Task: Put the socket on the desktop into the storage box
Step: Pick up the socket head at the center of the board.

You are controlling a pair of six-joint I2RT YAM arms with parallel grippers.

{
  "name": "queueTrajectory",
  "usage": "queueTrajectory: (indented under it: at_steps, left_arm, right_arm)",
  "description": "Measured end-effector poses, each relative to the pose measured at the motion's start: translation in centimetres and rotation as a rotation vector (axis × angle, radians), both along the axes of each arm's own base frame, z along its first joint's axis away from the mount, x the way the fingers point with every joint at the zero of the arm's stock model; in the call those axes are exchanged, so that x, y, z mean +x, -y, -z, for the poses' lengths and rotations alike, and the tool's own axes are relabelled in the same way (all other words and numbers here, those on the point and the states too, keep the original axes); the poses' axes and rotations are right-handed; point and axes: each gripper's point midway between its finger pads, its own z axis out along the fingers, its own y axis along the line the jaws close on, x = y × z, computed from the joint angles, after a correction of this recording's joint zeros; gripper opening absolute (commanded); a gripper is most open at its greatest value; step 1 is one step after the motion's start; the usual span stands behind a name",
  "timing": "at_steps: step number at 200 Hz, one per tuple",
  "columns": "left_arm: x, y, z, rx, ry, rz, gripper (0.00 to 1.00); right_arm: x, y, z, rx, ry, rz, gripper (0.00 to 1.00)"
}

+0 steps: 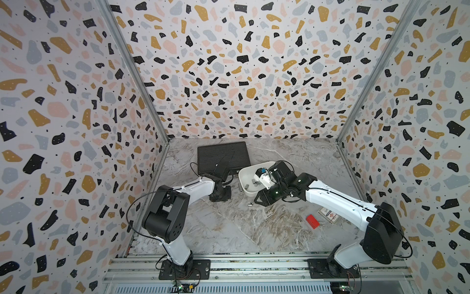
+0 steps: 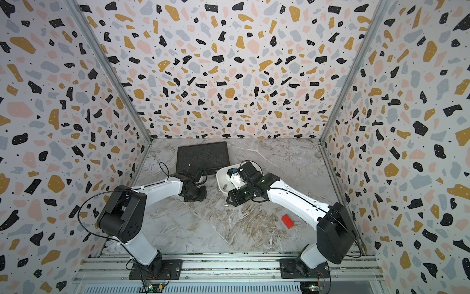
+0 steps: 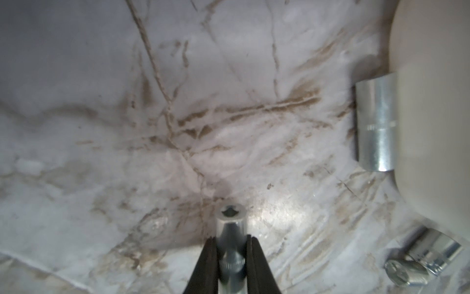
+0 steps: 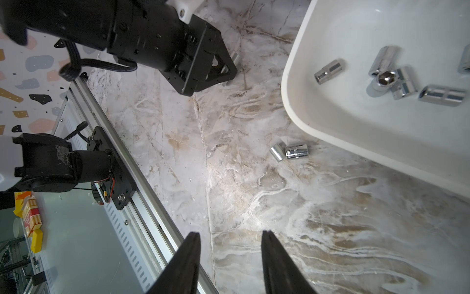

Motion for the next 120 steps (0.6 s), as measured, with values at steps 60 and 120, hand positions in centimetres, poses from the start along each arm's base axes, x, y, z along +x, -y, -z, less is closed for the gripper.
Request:
queueTrajectory:
  at_steps: [60,120]
  left_arm:
    - [0.1,0.6,-3.7,-0.053,0.061,0.012,0.0]
    - [1.2,2.7,-7.7,-0.124,0.128,0.035,0.0]
  right_arm:
    - [0.3,0.9,-0.8,0.02,0.003,0.044,0.44]
    - [2.0,3.0,-0.9,0.027,-0.002,0.14,0.44]
